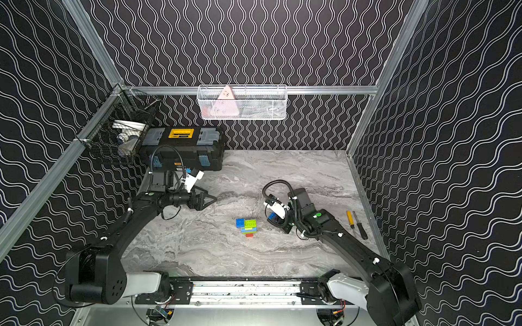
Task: Assemble a carrot with lego
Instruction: Pick up the lego brick from the center of the board, then assemble the lego brick with the lego brick.
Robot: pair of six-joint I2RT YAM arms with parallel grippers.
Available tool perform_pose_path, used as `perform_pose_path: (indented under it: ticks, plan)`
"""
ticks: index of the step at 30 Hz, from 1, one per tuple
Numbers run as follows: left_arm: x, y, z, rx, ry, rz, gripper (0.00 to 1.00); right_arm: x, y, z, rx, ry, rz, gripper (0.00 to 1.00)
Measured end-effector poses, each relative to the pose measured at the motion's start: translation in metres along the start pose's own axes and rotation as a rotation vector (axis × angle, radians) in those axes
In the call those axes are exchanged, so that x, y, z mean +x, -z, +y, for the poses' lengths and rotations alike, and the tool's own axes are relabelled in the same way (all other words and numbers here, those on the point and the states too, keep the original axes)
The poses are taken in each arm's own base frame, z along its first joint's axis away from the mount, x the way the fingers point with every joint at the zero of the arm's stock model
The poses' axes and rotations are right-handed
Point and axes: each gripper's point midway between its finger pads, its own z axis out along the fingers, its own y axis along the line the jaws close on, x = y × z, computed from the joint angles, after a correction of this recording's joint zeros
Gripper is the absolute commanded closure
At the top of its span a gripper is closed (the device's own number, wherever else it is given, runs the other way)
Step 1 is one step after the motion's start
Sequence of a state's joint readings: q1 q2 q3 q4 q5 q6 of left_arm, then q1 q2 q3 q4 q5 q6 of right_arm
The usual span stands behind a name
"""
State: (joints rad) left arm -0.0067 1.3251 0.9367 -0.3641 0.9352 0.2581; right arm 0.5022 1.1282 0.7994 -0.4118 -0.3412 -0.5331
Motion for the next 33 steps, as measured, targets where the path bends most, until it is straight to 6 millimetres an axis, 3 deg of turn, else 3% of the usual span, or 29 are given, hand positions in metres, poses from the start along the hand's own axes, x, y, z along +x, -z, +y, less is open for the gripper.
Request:
perform_pose_path:
  ticks: [3, 7, 13, 19, 21, 22, 25, 27, 29, 33]
  plan:
    - [0.006, -0.01, -0.038, 0.13, -0.192, 0.022, 0.01, -0.018, 0.017, 0.011, -0.058, 0.076, -0.059, 0.76]
    - [0.044, -0.027, -0.074, 0.247, -0.285, 0.074, 0.01, -0.021, 0.028, 0.03, -0.151, 0.134, -0.081, 0.76]
    - [0.078, -0.059, -0.085, 0.3, -0.333, 0.071, 0.01, -0.014, 0.027, 0.047, -0.24, 0.165, -0.102, 0.75]
    - [0.094, -0.077, -0.086, 0.269, -0.39, -0.014, 0.01, -0.009, 0.01, 0.044, -0.269, 0.23, -0.072, 0.75]
    - [0.084, -0.077, -0.081, 0.23, -0.395, -0.059, 0.01, -0.009, 0.009, 0.044, -0.268, 0.254, -0.078, 0.75]
    - [0.069, -0.073, -0.079, 0.21, -0.396, -0.095, 0.02, -0.01, 0.009, 0.044, -0.26, 0.269, -0.095, 0.74]
    - [0.008, -0.064, -0.08, 0.177, -0.386, -0.155, 0.06, -0.009, 0.012, 0.046, -0.212, 0.317, -0.151, 0.74]
    - [-0.028, -0.057, -0.096, 0.196, -0.39, -0.175, 0.08, -0.009, 0.013, 0.044, -0.16, 0.35, -0.188, 0.74]
    - [-0.039, -0.055, -0.111, 0.235, -0.318, -0.141, 0.1, -0.013, 0.015, 0.039, -0.098, 0.385, -0.231, 0.74]
    - [-0.024, -0.063, -0.141, 0.336, -0.056, 0.002, 0.14, -0.036, 0.02, 0.034, -0.022, 0.447, -0.31, 0.74]
